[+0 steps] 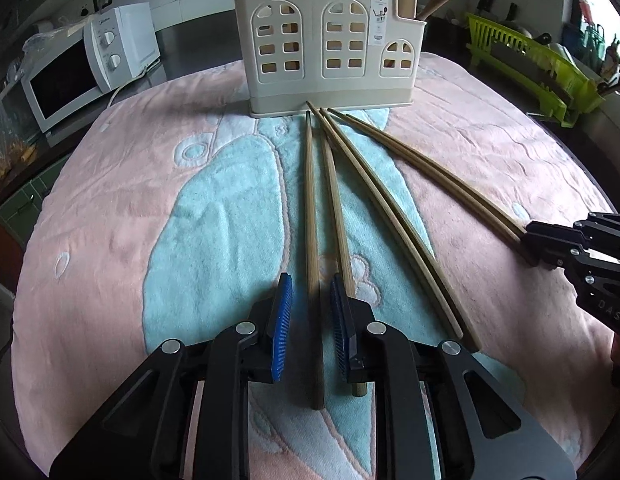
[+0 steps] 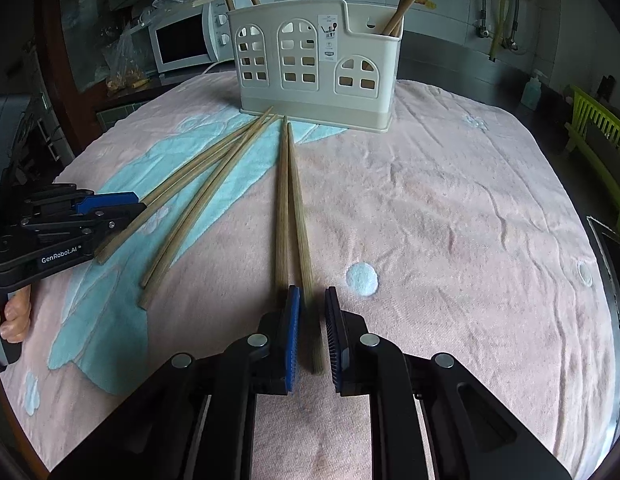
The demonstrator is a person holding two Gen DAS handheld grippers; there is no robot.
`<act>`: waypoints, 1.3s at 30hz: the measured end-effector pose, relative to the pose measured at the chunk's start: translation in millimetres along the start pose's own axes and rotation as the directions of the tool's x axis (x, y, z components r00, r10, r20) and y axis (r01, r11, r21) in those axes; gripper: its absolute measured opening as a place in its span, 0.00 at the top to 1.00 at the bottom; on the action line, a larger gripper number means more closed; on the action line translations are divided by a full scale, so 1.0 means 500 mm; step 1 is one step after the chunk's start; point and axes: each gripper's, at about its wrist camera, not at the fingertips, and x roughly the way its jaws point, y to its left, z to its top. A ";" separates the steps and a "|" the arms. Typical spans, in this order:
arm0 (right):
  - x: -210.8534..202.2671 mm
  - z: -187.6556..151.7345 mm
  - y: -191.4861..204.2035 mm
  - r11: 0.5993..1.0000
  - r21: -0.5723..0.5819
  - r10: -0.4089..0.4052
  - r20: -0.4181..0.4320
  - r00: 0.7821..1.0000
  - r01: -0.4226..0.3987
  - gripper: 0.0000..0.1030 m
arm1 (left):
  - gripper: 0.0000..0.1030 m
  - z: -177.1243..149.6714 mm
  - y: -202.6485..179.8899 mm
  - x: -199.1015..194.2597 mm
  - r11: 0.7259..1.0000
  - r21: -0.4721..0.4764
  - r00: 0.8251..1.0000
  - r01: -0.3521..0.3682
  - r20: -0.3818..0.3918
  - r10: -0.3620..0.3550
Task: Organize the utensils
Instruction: 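Close the left tool on a wooden chopstick while the right tool closes on another, then lift both chopsticks upright, lower them into the white holder and open both tools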
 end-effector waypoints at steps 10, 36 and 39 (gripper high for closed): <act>-0.026 0.008 -0.002 1.000 0.003 0.000 0.025 1.000 0.000 0.93 | 0.95 0.001 0.021 -0.012 0.999 -0.032 1.000 0.027 -0.004 -0.027; -0.018 -0.018 -0.011 0.999 0.042 0.018 -0.039 0.999 -0.016 0.93 | 0.95 0.043 0.071 -0.129 0.991 -0.098 0.982 0.096 0.170 -0.078; -0.020 -0.023 -0.014 0.998 0.051 0.023 -0.020 1.000 -0.022 0.93 | 0.95 0.045 0.072 -0.129 0.991 -0.094 0.983 0.093 0.169 -0.076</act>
